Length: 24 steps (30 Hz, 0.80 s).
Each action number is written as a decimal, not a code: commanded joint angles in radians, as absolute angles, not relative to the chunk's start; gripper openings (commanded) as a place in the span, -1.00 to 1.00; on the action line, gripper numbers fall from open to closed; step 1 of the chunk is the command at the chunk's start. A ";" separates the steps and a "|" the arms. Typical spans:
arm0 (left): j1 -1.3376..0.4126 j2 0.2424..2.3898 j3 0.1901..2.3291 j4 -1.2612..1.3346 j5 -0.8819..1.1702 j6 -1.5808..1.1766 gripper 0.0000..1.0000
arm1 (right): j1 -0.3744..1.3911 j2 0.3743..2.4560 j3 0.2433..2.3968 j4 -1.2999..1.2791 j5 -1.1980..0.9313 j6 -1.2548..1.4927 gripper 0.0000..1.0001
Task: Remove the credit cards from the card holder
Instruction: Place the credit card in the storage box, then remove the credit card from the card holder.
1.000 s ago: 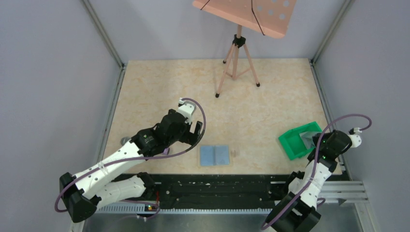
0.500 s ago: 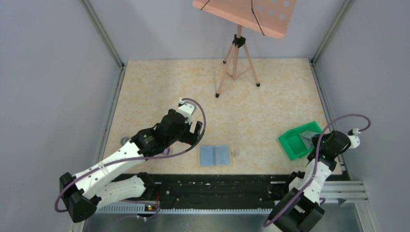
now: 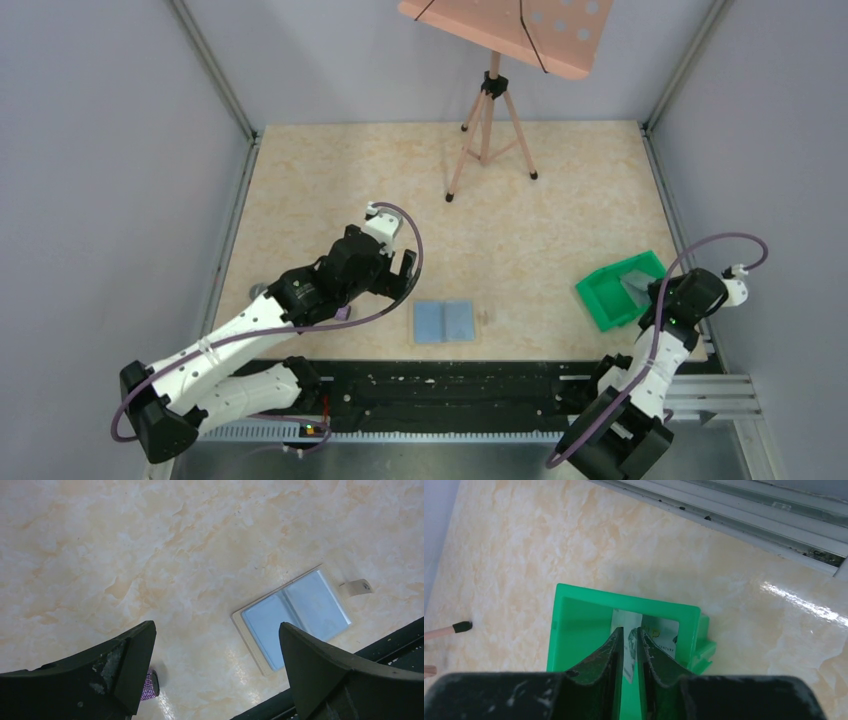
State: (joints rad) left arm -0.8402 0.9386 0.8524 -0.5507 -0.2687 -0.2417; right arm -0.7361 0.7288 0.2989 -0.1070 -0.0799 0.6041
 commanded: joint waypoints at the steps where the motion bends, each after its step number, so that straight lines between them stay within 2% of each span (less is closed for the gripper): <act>1: -0.838 0.922 0.867 -0.537 -0.286 -0.249 0.98 | -0.742 0.717 0.376 -0.152 -0.013 0.582 -0.66; 9: -0.839 0.936 0.880 -0.544 -0.277 -0.253 0.98 | -0.742 0.780 0.485 -0.225 0.059 0.574 -0.61; 14: -0.837 0.954 0.895 -0.552 -0.299 -0.296 0.98 | -0.742 0.796 0.588 -0.279 0.009 0.528 -0.49; 18: -0.826 0.988 0.918 -0.567 -0.273 -0.353 0.98 | -0.739 0.814 0.654 -0.327 -0.093 0.517 -0.47; 21: -0.797 1.009 0.928 -0.574 -0.185 -0.380 0.97 | -0.682 0.821 0.652 -0.331 -0.156 0.540 -0.47; 24: -0.760 1.013 0.912 -0.551 -0.072 -0.407 0.91 | -0.540 0.832 0.663 -0.352 -0.150 0.545 -0.47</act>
